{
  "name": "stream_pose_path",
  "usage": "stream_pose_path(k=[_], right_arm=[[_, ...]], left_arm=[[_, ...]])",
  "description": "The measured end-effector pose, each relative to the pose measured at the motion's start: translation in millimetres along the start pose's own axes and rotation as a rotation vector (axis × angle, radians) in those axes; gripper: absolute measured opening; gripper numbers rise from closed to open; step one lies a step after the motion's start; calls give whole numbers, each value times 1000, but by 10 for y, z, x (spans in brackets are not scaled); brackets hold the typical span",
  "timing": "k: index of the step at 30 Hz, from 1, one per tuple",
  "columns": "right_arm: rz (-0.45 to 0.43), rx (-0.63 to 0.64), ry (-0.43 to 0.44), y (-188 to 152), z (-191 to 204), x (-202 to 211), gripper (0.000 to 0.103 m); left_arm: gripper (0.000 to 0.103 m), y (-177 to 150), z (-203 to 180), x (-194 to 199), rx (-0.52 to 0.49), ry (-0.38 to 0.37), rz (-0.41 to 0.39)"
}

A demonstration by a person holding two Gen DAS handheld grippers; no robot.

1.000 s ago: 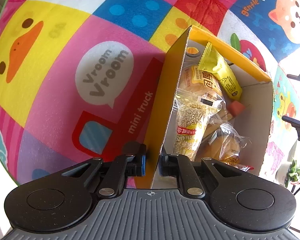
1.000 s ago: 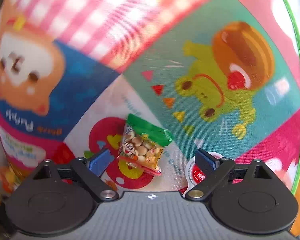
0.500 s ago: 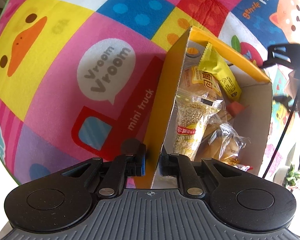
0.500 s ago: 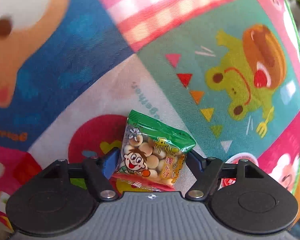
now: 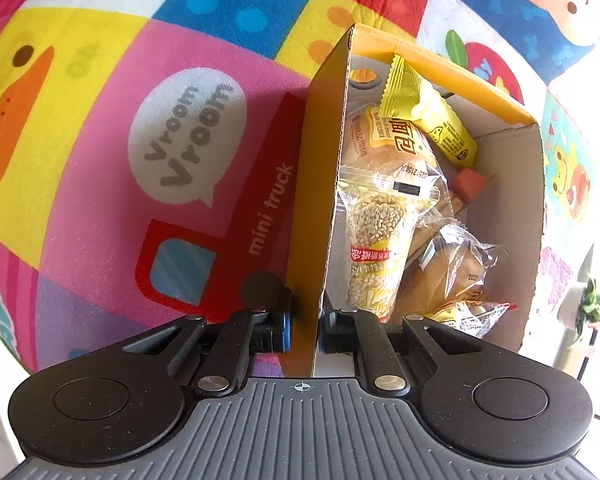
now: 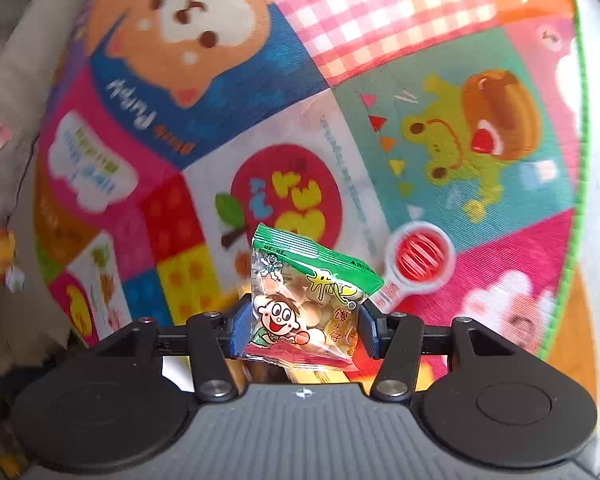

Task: Organize objects
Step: 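Carry the cookie packet into the box and release it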

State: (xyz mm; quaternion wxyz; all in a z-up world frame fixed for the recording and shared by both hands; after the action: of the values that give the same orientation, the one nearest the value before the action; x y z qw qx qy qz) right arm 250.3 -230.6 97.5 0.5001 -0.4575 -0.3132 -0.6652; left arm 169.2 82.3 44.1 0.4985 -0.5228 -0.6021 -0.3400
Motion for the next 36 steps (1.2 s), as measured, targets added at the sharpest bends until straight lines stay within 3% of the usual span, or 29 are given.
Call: stream_pose_path(k=[3, 8, 21, 28, 36], right_arm=[[-3, 67, -69, -378, -103, 286, 52], [-8, 147, -161, -935, 69, 454, 52], [38, 187, -130, -1997, 632, 447, 53], [-15, 159, -125, -2291, 693, 491, 53], [-21, 146, -102, -2389, 701, 389, 53]], left_arm=[[14, 66, -14, -22, -10, -8, 29], [15, 173, -71, -38, -51, -46, 19], [17, 151, -85, -19, -160, -77, 5], [18, 97, -36, 7, -196, -106, 1], [19, 116, 46, 50, -203, -139, 9]])
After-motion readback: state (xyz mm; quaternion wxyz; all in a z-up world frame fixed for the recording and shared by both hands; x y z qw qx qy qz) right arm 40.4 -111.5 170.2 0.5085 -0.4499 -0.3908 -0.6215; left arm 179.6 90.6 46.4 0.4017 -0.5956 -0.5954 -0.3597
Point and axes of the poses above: each gripper's, at about its wrist camera, not at the fingertips, and x roughly against the way its jaws point, z to its left, y to its top, the point moved 1 cm from there along -x, roughly the way its jaws point, and after that the axes turned 3 degrees about z, right-handed, at the moved point
